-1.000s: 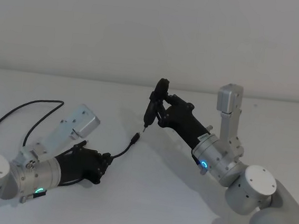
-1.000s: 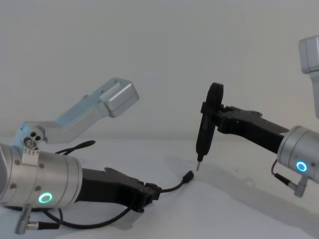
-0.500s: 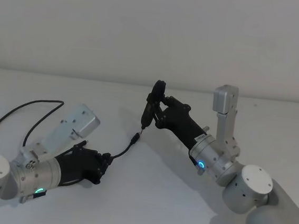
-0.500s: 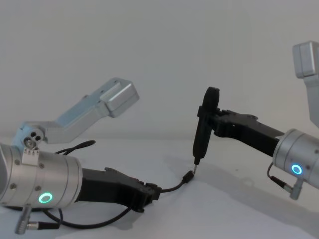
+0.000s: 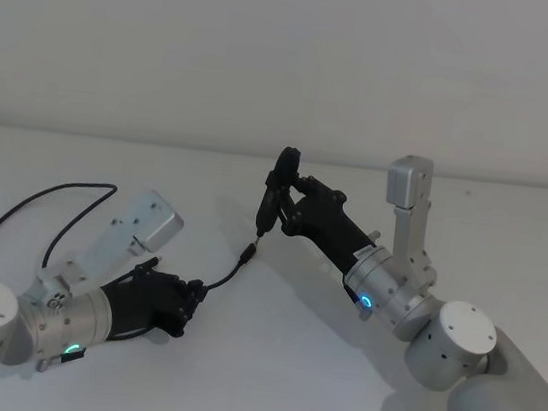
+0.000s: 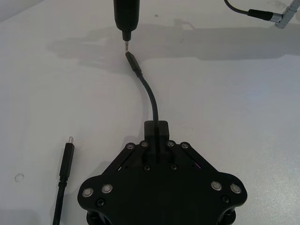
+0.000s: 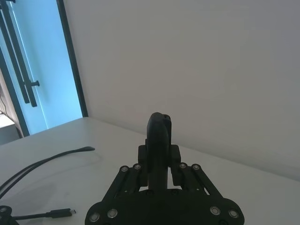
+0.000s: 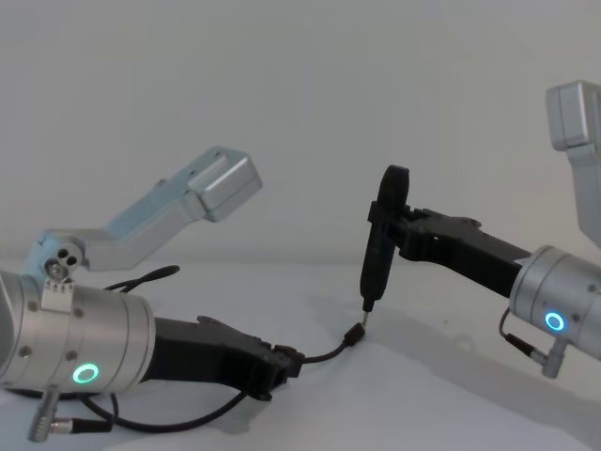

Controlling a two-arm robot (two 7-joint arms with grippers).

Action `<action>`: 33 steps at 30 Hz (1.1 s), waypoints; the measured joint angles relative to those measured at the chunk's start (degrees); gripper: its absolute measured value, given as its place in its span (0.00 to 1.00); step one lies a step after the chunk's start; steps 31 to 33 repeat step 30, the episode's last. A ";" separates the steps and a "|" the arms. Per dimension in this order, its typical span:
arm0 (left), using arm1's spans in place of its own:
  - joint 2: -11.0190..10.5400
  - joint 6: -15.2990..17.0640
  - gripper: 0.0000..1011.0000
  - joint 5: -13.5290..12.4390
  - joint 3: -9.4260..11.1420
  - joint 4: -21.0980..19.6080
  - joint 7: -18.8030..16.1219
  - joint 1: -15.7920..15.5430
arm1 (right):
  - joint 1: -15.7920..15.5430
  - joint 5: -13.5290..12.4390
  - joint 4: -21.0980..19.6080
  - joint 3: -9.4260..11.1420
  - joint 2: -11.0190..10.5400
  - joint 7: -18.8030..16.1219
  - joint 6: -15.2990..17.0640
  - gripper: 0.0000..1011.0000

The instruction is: Pick up the data cable with the one hand.

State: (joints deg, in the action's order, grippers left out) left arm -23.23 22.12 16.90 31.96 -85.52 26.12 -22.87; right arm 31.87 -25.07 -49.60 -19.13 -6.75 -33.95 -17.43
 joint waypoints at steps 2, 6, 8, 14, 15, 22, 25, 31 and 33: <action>0.00 0.00 0.04 0.00 0.00 0.00 0.00 0.00 | 0.06 0.01 0.12 0.00 0.04 -0.04 -0.02 0.27; 0.00 0.00 0.04 0.00 0.00 0.00 0.00 0.00 | 0.11 0.02 0.24 0.01 0.08 -0.12 -0.05 0.27; 0.00 0.00 0.04 0.00 0.00 0.00 0.00 0.00 | 0.14 0.03 0.30 0.01 0.10 -0.17 -0.08 0.27; 0.00 0.00 0.04 0.00 0.00 0.00 0.00 0.00 | 0.19 0.07 0.45 -0.01 0.12 -0.24 -0.10 0.27; 0.00 0.00 0.04 0.00 0.00 0.00 0.00 0.00 | 0.20 0.07 0.46 -0.01 0.13 -0.24 -0.10 0.27; 0.00 0.00 0.04 0.00 0.00 0.00 0.00 0.00 | 0.23 0.10 0.55 -0.03 0.16 -0.28 -0.11 0.27; 0.00 0.00 0.04 0.00 0.00 0.00 0.00 0.00 | 0.25 0.10 0.57 -0.05 0.17 -0.30 -0.11 0.27; 0.00 0.00 0.04 0.00 0.00 0.00 0.00 0.00 | 0.27 0.10 0.60 -0.07 0.19 -0.31 -0.11 0.27; 0.00 0.00 0.04 0.00 0.00 0.00 0.00 0.00 | 0.27 0.10 0.60 -0.07 0.19 -0.31 -0.11 0.27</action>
